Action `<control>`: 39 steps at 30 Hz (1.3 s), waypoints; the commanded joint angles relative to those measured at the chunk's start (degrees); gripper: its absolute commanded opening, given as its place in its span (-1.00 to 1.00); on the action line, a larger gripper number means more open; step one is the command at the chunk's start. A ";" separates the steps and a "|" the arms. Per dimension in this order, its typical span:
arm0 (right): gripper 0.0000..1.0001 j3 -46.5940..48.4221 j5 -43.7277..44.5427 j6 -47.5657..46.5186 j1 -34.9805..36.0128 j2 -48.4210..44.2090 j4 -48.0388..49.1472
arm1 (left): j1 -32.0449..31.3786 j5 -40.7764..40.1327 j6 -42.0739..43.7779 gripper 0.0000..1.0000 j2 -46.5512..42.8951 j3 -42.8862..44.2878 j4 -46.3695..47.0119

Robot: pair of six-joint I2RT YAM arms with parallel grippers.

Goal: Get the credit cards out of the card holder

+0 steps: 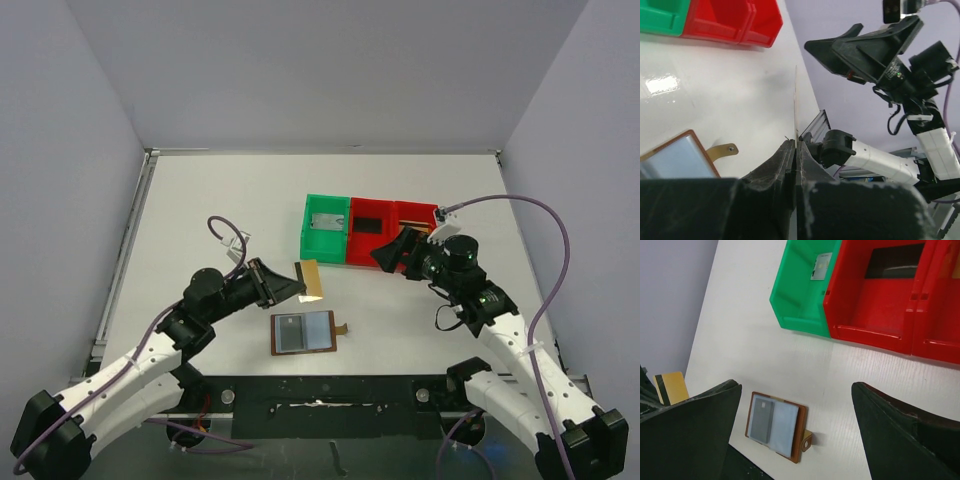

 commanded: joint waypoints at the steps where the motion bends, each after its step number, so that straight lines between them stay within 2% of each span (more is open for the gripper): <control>1: 0.95 -2.26 -14.25 -0.16 -4.78 0.09 8.47 | -0.17 3.53 -0.65 -1.00 1.59 0.86 11.52; 4: 0.95 -6.18 -25.63 6.01 -7.18 0.18 20.21 | -0.22 3.80 -1.26 -1.00 2.07 -0.11 13.88; 7: 1.00 -7.74 -32.77 10.28 -7.12 1.70 28.99 | -0.30 3.65 -2.79 -1.00 2.08 -1.95 18.25; 11: 0.86 -7.81 -38.76 13.41 -6.37 3.67 34.33 | -0.38 4.54 -3.89 -1.00 2.41 -2.96 21.55; 15: 0.70 -6.04 -40.42 12.99 -2.81 5.93 35.00 | -0.60 5.74 -4.57 -1.00 3.43 -3.03 23.79; 23: 0.22 -1.58 -38.21 12.52 8.18 13.89 38.80 | -1.45 6.92 -4.56 -1.00 6.67 -1.81 25.60; 29: -0.10 -1.82 -40.53 13.89 9.52 16.73 42.21 | -1.70 7.22 -4.90 -1.00 6.66 -1.95 25.93; 39: -0.47 -3.30 -45.55 20.29 9.88 20.13 53.83 | -1.93 8.64 -5.97 -1.00 6.68 -2.69 27.13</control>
